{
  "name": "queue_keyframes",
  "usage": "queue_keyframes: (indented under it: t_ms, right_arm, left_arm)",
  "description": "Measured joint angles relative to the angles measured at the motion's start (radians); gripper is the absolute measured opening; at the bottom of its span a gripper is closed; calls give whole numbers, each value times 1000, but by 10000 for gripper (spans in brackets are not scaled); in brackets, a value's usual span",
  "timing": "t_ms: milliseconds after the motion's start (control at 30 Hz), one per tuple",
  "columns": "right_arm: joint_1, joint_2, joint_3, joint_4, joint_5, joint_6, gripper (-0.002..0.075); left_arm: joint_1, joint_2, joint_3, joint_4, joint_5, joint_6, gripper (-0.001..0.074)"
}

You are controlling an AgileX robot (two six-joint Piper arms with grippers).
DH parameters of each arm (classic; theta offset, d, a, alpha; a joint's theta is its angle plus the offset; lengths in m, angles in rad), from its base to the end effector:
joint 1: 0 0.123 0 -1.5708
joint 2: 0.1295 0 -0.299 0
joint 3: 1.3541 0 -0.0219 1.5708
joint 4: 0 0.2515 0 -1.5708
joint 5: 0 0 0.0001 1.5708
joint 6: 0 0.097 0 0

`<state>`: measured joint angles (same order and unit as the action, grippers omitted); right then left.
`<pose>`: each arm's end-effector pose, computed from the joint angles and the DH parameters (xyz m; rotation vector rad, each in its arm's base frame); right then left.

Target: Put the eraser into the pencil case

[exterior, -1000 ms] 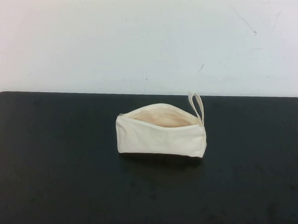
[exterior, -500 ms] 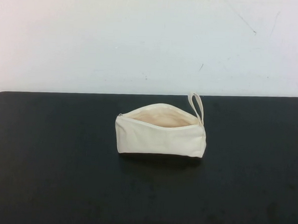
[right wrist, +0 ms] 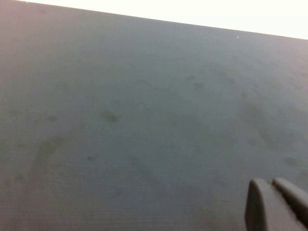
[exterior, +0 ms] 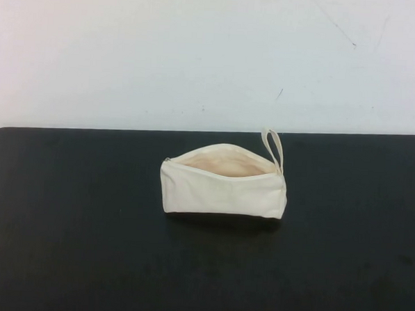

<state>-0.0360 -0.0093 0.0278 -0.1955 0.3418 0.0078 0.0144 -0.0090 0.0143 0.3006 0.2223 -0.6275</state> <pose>0.0456 -0.0080 0.1723 -0.0837 1.8405 -0.2089 0.0479 0.0071 0.1886 -0.3433 1.6697 -0.1828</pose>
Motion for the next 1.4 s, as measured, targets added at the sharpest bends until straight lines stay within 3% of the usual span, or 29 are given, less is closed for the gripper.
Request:
queue_keyframes:
  t_ms: [167, 367, 633, 833, 967, 1133, 1400]
  right_arm:
    - [0, 0, 0, 0, 0, 0, -1]
    - [0, 0, 0, 0, 0, 0, -1]
    - [0, 0, 0, 0, 0, 0, -1]
    - [0, 0, 0, 0, 0, 0, -1]
    - [0, 0, 0, 0, 0, 0, -1]
    - [0, 0, 0, 0, 0, 0, -1]
    - [0, 0, 0, 0, 0, 0, -1]
  left_arm:
    - [-48, 0, 11, -18, 90, -31, -1]
    - [-70, 0, 9, -19, 113, 63, -1]
    - [-70, 0, 7, -356, 111, 500, -1]
    - [-70, 0, 7, -409, 115, 647, -1]
    - [-70, 0, 6, -397, 115, 658, -1]
    - [-70, 0, 5, -383, 121, 496, -1]
    - [-70, 0, 5, -380, 121, 472, -1]
